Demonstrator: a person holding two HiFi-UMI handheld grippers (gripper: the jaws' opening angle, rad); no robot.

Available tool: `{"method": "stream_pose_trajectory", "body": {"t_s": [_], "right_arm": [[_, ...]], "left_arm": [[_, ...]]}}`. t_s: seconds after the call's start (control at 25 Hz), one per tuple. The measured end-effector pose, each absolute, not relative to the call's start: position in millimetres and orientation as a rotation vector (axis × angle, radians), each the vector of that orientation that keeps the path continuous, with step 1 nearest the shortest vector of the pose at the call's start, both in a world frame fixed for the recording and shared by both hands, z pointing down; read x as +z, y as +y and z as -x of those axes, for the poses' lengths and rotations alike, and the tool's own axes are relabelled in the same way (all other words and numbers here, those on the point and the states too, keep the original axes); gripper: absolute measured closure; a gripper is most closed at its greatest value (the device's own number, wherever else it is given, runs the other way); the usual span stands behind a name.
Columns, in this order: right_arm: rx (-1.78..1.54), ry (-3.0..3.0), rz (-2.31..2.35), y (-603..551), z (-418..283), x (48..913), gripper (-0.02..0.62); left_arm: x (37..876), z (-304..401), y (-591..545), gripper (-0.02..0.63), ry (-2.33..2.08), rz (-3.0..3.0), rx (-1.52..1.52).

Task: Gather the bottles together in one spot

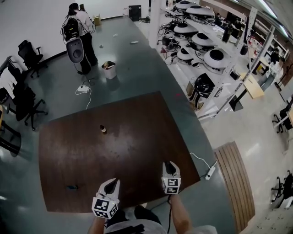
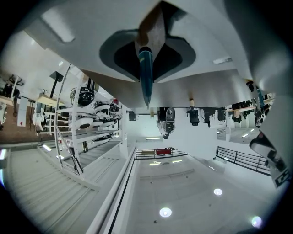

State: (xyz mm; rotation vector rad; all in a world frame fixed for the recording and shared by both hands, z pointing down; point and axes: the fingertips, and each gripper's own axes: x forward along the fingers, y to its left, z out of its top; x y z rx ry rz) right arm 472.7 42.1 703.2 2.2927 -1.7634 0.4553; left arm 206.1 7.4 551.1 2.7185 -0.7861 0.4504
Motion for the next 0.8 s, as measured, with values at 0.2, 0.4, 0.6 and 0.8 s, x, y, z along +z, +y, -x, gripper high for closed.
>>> {"method": "stream_pose_trajectory", "body": {"t_s": [0.2, 0.4, 0.6, 0.8], "right_arm": [[0.425, -1.817, -2.25, 36, -459, 687, 0.506], [0.382, -1.875, -2.205, 25, -434, 670, 0.506], [0.356, -1.962, -2.138, 9, -401, 658, 0.506], [0.317, -2.045, -2.052, -10, -363, 647, 0.506]], "left_arm": [[553, -199, 7, 0.604, -0.807, -2.71, 0.426], [555, -181, 5, 0.604, -0.855, -2.699, 0.394], [550, -152, -1, 0.604, -0.947, -2.672, 0.357], [550, -108, -7, 0.604, -1.077, -2.624, 0.331]]}}
